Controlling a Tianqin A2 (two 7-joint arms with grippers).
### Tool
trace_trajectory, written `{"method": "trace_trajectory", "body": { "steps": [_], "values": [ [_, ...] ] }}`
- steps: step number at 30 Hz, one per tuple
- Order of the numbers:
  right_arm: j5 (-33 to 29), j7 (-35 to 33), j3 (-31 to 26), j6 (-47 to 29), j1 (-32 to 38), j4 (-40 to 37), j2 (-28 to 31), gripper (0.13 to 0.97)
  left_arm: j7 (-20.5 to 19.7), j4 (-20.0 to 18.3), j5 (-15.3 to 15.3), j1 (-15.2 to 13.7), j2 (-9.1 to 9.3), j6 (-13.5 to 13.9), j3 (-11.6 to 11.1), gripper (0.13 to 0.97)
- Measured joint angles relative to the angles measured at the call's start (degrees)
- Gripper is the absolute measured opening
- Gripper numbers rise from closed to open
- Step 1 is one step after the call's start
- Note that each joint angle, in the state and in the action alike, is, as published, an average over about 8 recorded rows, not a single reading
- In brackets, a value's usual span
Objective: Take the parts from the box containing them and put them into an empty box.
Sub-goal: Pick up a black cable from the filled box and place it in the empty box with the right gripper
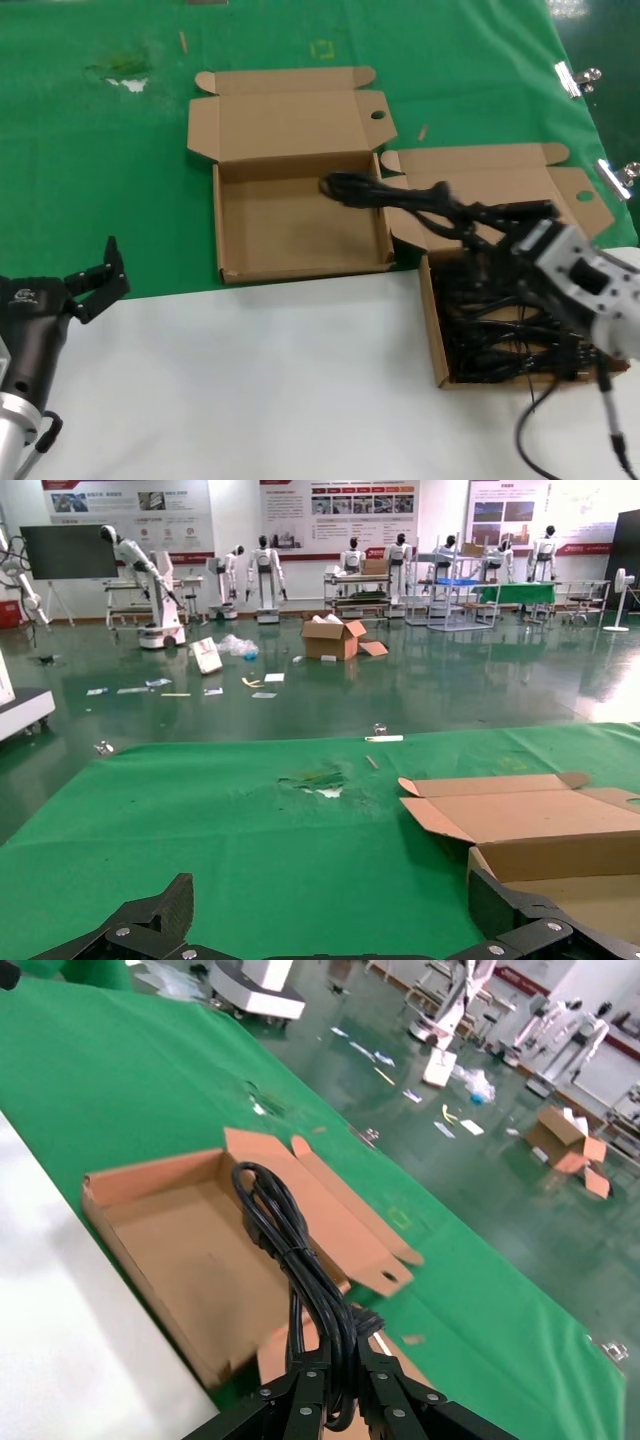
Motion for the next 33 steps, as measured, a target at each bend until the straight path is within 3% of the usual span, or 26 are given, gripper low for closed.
{"method": "trace_trajectory", "body": {
  "steps": [19,33],
  "values": [
    [0.42,-8.36,-1.16,1.0,3.83,-18.7,-19.67,0.173,0.0,0.0,0.0,0.0,0.0,0.0,0.0,0.966],
    [0.43,-12.71,-1.16,1.16,4.79,-23.87,-26.62,0.173,0.0,0.0,0.0,0.0,0.0,0.0,0.0,0.966]
  ]
}}
